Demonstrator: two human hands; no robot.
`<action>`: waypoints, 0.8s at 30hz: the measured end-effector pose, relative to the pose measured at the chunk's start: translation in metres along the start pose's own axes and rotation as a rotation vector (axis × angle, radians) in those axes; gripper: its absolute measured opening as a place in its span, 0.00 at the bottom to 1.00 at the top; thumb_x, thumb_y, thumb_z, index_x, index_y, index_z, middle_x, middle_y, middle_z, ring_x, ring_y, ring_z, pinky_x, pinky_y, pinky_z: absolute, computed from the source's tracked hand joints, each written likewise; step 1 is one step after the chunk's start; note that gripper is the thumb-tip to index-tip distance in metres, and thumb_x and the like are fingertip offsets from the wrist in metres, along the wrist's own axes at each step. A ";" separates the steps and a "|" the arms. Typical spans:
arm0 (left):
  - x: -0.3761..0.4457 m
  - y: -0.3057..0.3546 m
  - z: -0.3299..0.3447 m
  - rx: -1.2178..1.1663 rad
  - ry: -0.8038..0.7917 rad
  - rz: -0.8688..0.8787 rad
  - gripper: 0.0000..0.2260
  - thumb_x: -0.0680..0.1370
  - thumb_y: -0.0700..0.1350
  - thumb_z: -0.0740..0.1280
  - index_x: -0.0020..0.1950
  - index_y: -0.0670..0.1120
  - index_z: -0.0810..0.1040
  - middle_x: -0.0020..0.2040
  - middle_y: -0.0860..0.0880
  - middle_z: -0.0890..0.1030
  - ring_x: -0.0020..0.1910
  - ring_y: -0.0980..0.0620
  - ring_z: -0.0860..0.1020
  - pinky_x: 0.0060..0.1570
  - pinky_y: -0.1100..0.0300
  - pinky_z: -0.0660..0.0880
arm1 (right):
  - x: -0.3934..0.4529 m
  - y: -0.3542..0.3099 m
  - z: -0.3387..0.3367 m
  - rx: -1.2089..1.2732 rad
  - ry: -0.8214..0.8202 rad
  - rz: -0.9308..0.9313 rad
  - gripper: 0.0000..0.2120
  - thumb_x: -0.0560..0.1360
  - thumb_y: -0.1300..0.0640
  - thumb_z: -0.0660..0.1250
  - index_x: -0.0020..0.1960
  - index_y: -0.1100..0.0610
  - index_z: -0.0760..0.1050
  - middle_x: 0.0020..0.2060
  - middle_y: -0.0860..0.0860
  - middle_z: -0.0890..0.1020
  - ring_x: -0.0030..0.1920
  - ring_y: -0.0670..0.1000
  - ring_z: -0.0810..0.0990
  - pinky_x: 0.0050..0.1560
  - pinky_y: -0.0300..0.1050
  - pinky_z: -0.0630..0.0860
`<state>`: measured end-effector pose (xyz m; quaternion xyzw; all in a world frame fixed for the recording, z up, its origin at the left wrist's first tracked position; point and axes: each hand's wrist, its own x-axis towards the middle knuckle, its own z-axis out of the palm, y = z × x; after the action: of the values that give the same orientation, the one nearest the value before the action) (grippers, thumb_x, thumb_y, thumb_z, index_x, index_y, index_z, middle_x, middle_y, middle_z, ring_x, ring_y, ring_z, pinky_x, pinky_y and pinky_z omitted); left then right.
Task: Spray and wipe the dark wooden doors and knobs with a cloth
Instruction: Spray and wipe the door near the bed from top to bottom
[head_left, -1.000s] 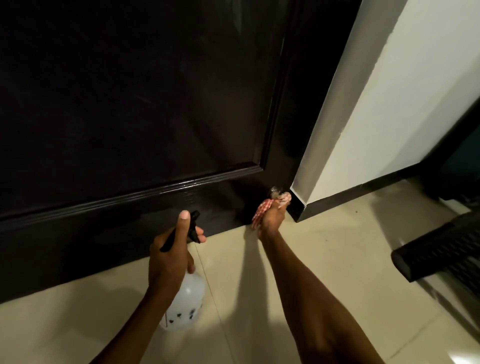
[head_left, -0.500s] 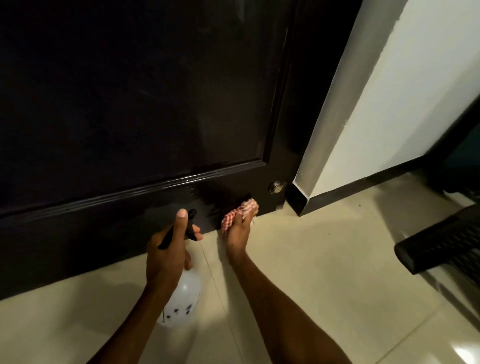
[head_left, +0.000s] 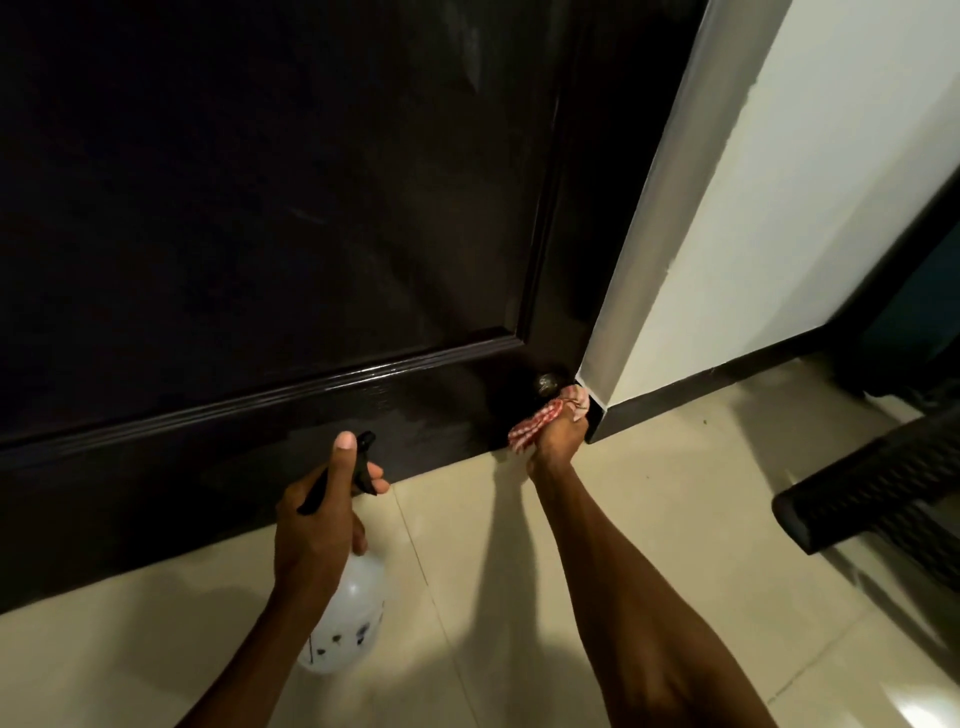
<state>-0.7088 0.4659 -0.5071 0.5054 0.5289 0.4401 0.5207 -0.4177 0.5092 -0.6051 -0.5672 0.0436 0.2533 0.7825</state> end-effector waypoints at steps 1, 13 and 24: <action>-0.001 0.000 0.001 0.002 -0.007 0.006 0.30 0.77 0.68 0.59 0.44 0.43 0.85 0.40 0.47 0.87 0.25 0.48 0.72 0.30 0.56 0.72 | 0.000 -0.007 0.004 0.016 -0.009 -0.016 0.20 0.85 0.47 0.58 0.71 0.59 0.71 0.63 0.55 0.79 0.61 0.55 0.79 0.64 0.51 0.74; -0.009 0.012 0.011 -0.003 -0.028 0.029 0.29 0.80 0.65 0.59 0.43 0.41 0.84 0.39 0.46 0.87 0.27 0.44 0.73 0.32 0.56 0.72 | -0.027 0.013 -0.007 -0.329 -0.046 -0.044 0.21 0.86 0.48 0.57 0.72 0.59 0.73 0.63 0.56 0.81 0.61 0.56 0.79 0.62 0.46 0.74; -0.018 0.018 -0.068 0.032 0.141 0.004 0.27 0.81 0.64 0.59 0.43 0.42 0.82 0.26 0.51 0.80 0.24 0.48 0.70 0.29 0.56 0.70 | -0.149 0.088 0.066 -0.335 -0.206 -0.529 0.24 0.85 0.55 0.60 0.80 0.55 0.62 0.80 0.49 0.60 0.80 0.47 0.57 0.78 0.49 0.59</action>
<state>-0.7760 0.4540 -0.4822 0.4826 0.5700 0.4673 0.4730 -0.6005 0.5375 -0.6053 -0.6510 -0.2268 0.1010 0.7173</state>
